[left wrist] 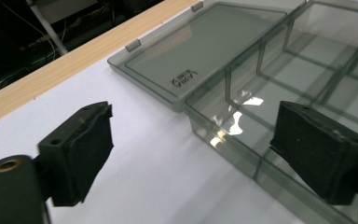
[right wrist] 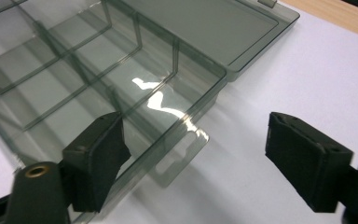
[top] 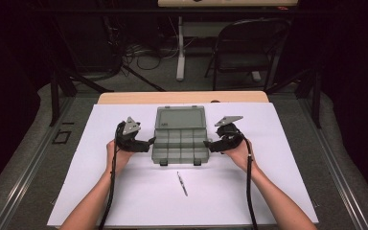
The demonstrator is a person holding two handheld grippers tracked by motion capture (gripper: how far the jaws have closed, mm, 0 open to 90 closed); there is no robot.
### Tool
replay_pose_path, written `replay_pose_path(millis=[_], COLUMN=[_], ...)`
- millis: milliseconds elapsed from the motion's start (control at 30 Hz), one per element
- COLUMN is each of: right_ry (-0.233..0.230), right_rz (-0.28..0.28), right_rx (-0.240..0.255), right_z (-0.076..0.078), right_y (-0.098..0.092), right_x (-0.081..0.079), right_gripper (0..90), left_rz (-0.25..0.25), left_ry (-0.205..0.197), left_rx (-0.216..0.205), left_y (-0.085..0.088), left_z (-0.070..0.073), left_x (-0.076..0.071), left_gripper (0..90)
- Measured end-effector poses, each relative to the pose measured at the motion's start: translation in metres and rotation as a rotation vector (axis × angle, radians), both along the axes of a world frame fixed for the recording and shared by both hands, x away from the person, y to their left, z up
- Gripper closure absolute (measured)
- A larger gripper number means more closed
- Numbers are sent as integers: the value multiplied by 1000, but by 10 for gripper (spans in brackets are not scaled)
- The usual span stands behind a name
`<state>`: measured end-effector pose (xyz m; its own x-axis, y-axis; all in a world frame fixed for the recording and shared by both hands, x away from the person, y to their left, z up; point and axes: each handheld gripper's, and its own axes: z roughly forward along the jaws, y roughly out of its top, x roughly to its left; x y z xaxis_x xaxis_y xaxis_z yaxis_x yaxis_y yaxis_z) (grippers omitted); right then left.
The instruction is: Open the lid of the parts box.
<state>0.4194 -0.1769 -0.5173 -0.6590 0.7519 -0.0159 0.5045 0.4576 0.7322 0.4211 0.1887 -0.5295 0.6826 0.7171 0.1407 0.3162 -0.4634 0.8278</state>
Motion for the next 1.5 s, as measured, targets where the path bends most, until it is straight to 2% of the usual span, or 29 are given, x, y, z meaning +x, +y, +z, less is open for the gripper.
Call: replay_pose_path(millis=[33,167,233,267,333,567,767,833,900,1167,1300,1333,1400,1433,1467,1500], right_ry=[-12,-6,8,-2,1,2,11,5,6,19,45,46,48,54,38,48], right_rz=[-3,3,7,6,5,13,18,18,18,31,46,50,54,58,60,55], right_rx=[18,20,4,20,20,18,17,32,44,62,44,45,33,24,35,26], right_z=[-1,1,3,3,4,4,4,5,7,6,4,4,3,3,1,1], right_y=[0,-4,-7,-7,-9,-9,-8,-8,-7,-7,-4,-4,-3,-3,-2,-2], right_x=[-1,-8,-12,-13,-18,-33,-40,-42,-43,-56,-62,-63,-65,-67,-67,-69], right_gripper=[167,145,138,131,123,102,67,51,14,0,0,0,0,0,0,0], left_rz=[2,9,15,14,9,9,-5,-8,-10,7,16,18,21,21,24,24], left_ry=[0,-2,11,15,2,-14,-5,-13,-26,-15,-19,-10,2,3,1,2], left_rx=[-2,13,6,16,37,48,67,70,91,66,62,47,44,45,39,34], left_y=[1,5,6,6,5,4,1,-1,-1,3,6,7,9,9,10,11], left_z=[0,-2,-4,-5,-5,-1,-2,-2,-3,-4,-5,-5,-6,-6,-5,-5], left_x=[-2,-11,-15,-19,-25,-39,-53,-58,-62,-75,-82,-84,-86,-88,-90,-91], left_gripper=[84,61,54,48,40,3,2,1,1,1,1,2,2,2,2,2])
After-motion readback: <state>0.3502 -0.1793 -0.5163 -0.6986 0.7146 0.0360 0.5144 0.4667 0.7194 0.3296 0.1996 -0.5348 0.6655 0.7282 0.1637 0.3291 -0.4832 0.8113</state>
